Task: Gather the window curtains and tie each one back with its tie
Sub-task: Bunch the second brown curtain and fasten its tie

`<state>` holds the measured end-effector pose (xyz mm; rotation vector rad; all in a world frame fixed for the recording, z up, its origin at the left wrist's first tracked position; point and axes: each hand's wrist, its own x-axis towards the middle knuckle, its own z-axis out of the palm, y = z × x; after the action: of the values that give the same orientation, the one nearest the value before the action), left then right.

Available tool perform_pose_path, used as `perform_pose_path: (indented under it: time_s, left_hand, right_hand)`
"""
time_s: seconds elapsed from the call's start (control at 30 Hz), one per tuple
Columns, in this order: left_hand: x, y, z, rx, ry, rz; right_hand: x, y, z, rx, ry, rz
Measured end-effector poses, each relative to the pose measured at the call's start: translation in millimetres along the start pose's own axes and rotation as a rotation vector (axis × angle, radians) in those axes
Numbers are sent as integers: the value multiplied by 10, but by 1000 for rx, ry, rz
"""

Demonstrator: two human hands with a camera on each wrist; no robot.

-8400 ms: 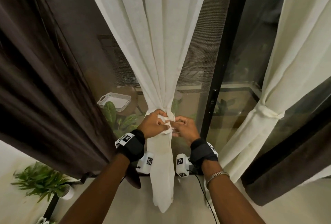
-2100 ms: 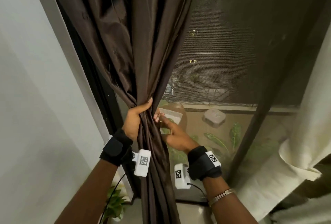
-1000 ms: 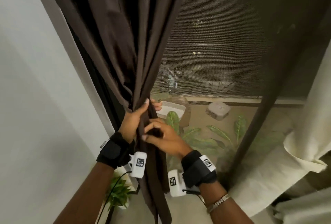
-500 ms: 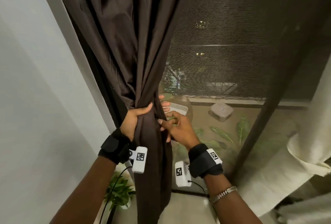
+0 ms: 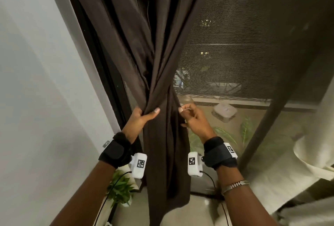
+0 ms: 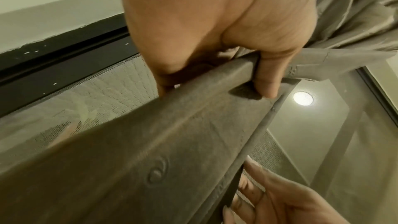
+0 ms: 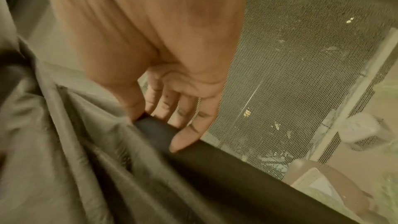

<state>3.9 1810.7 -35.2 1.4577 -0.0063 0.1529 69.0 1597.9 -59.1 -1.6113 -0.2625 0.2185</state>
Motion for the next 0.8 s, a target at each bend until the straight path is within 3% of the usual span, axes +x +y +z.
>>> perform_pose_path:
  time_s: [0.1, 0.2, 0.27, 0.33, 0.37, 0.43, 0.5, 0.57, 0.73, 0.8]
  left_hand:
    - [-25, 6, 171, 180, -56, 82]
    - [11, -44, 285, 60, -31, 68]
    - [31, -38, 242, -264, -74, -128]
    - [31, -17, 196, -524, -194, -359]
    - [33, -10, 163, -571, -191, -358]
    - [70, -4, 107, -629, -174, -216]
    - [100, 29, 110, -644, -274, -125]
    - [101, 58, 132, -592, -313, -74]
    - [130, 3, 75, -460, -228, -108]
    - [99, 15, 100, -465, -223, -122]
  right_hand:
    - [-76, 39, 164, -29, -200, -39]
    - [-175, 67, 321, -27, -300, -52]
    - [-217, 118, 410, 20, -306, 13]
    - [-287, 191, 482, 152, -280, 176]
    - [-311, 240, 496, 198, -270, 234]
    - [-352, 288, 505, 160, -294, 285]
    - [-361, 319, 514, 41, -333, 281]
    - [-322, 317, 496, -40, -278, 260]
    - [-102, 485, 227, -290, 69, 81]
    - [-63, 492, 111, -387, 135, 37]
